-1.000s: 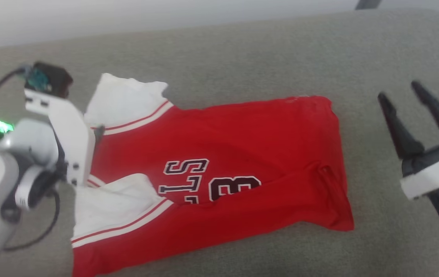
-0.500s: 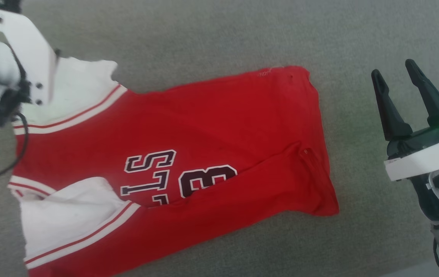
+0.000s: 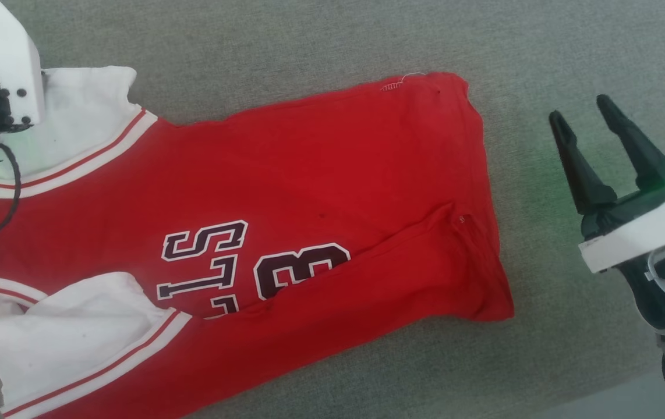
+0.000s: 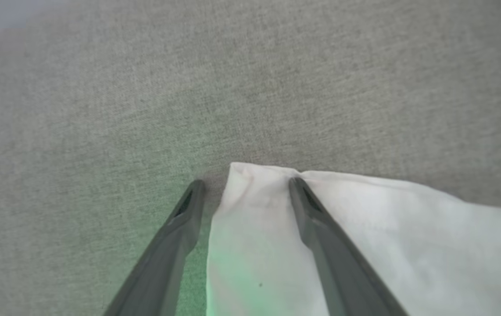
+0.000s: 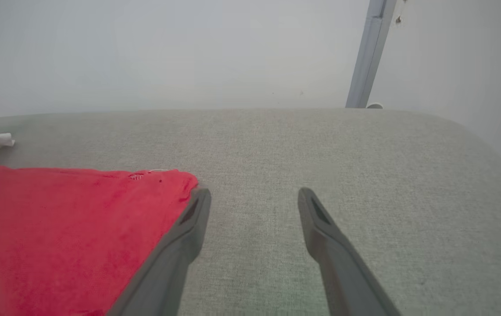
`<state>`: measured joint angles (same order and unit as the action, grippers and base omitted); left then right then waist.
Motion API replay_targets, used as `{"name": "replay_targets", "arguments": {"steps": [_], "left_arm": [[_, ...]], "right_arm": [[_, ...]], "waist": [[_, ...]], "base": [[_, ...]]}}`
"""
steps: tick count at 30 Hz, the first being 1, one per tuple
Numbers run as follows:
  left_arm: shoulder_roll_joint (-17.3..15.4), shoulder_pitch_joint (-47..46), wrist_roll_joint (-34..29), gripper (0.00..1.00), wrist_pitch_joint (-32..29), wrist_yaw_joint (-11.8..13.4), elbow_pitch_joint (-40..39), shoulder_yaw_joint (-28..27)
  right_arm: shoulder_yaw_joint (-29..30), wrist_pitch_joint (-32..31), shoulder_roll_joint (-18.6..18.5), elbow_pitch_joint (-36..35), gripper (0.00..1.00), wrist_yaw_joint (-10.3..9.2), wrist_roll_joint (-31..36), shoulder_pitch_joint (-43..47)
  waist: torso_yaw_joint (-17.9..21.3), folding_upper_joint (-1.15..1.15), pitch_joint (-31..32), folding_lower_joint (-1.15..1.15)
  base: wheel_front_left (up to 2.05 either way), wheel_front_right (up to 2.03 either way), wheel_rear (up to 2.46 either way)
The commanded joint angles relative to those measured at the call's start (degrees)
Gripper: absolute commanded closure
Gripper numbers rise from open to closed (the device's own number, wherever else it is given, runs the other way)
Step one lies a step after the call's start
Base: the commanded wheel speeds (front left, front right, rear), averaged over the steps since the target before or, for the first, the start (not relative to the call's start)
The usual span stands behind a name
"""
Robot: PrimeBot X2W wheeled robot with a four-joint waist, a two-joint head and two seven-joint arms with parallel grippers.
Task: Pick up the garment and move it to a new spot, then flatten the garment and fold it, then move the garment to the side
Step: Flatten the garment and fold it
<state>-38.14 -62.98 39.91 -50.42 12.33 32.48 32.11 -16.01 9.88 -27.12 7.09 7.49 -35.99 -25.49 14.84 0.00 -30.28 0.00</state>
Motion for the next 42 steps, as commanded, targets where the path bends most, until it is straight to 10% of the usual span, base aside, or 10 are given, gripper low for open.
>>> {"name": "replay_targets", "arguments": {"steps": [1,14,28,29,30,42], "left_arm": [[0.7,2.8,0.9,1.0,-1.9,-0.1,2.3,1.3],[5.3,0.3,0.7,1.0,-0.3,-1.2,1.4,2.8],[8.7,-2.8,0.4,1.0,2.7,-1.8,1.9,3.5],[9.0,-3.0,0.4,1.0,3.0,-1.9,2.1,3.5],[9.2,-3.1,0.4,1.0,3.5,-1.9,2.3,3.5],[8.6,-3.2,1.4,1.0,3.5,-4.7,-1.6,4.2]], "right_arm": [[-0.6,-0.8,-0.4,-0.4,0.0,0.0,-0.7,-1.1],[-11.3,-19.3,-5.9,1.0,0.0,0.01,-9.3,-13.3],[-24.1,-38.3,-4.0,12.0,0.0,0.01,-12.6,-26.6],[-24.8,-38.7,-3.9,12.9,0.35,0.01,-12.6,-27.2],[-25.4,-39.0,-3.9,13.6,1.0,0.01,-12.6,-27.8],[-27.2,-32.9,-8.6,13.1,1.0,-0.04,-13.8,-28.2]], "waist": [[-0.1,0.0,-0.2,0.0],[-4.3,0.0,-0.7,0.0],[-7.2,0.0,-1.8,0.0],[-7.4,0.0,-1.7,0.0],[-7.7,0.0,-1.6,0.0],[-12.0,0.0,3.7,0.0]], "base": [[0.0,0.0,0.0],[0.0,0.0,0.0],[0.0,0.0,0.0],[0.0,0.0,0.0],[0.0,0.0,0.0],[0.0,0.0,0.0]]}}
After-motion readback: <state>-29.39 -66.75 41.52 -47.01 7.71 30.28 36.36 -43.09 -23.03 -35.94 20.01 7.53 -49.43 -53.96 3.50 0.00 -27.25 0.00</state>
